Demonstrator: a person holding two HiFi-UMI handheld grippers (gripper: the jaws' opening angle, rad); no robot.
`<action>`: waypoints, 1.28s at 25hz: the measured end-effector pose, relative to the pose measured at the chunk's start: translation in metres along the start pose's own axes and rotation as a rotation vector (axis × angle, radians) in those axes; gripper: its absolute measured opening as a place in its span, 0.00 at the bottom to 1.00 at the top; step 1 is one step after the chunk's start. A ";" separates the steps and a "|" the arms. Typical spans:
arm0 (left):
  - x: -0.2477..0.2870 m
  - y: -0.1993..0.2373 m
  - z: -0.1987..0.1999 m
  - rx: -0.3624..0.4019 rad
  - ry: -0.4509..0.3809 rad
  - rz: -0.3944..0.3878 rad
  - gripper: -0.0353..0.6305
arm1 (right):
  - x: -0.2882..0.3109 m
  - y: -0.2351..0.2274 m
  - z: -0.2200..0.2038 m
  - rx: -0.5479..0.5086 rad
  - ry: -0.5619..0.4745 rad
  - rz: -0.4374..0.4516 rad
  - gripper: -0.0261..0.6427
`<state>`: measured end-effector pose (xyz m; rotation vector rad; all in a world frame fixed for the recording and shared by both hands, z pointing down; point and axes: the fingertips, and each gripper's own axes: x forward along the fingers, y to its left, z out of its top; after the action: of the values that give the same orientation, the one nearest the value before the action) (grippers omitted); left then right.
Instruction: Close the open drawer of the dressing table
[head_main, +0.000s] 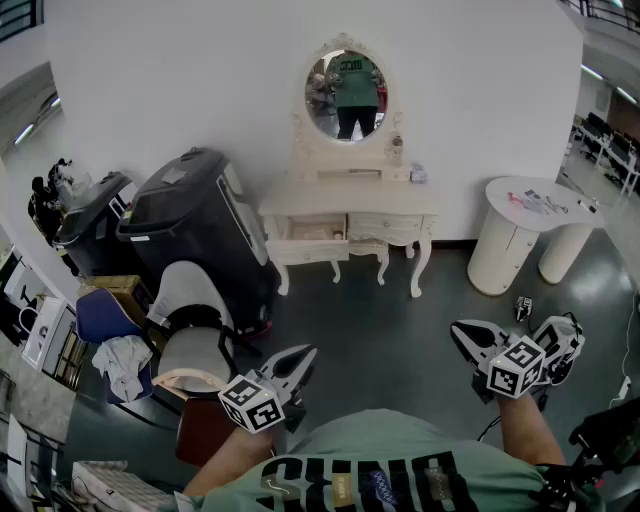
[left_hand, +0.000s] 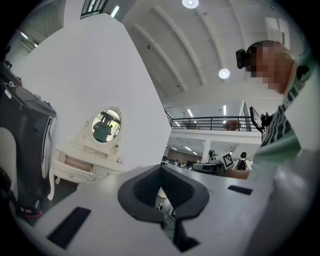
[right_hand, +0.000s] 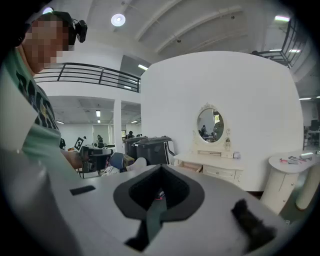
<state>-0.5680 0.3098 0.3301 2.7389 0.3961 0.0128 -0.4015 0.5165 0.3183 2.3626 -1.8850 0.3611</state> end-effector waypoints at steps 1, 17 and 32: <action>0.001 0.001 0.000 -0.002 0.002 -0.003 0.06 | 0.002 0.000 0.001 -0.001 0.000 0.000 0.06; 0.025 -0.015 -0.002 -0.002 0.025 -0.030 0.06 | -0.019 -0.013 -0.003 0.045 -0.026 0.023 0.06; 0.109 -0.095 -0.040 -0.024 0.028 -0.074 0.06 | -0.117 -0.072 -0.024 0.015 -0.029 0.033 0.06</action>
<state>-0.4912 0.4392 0.3280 2.7008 0.5020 0.0362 -0.3587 0.6490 0.3178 2.3616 -1.9423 0.3478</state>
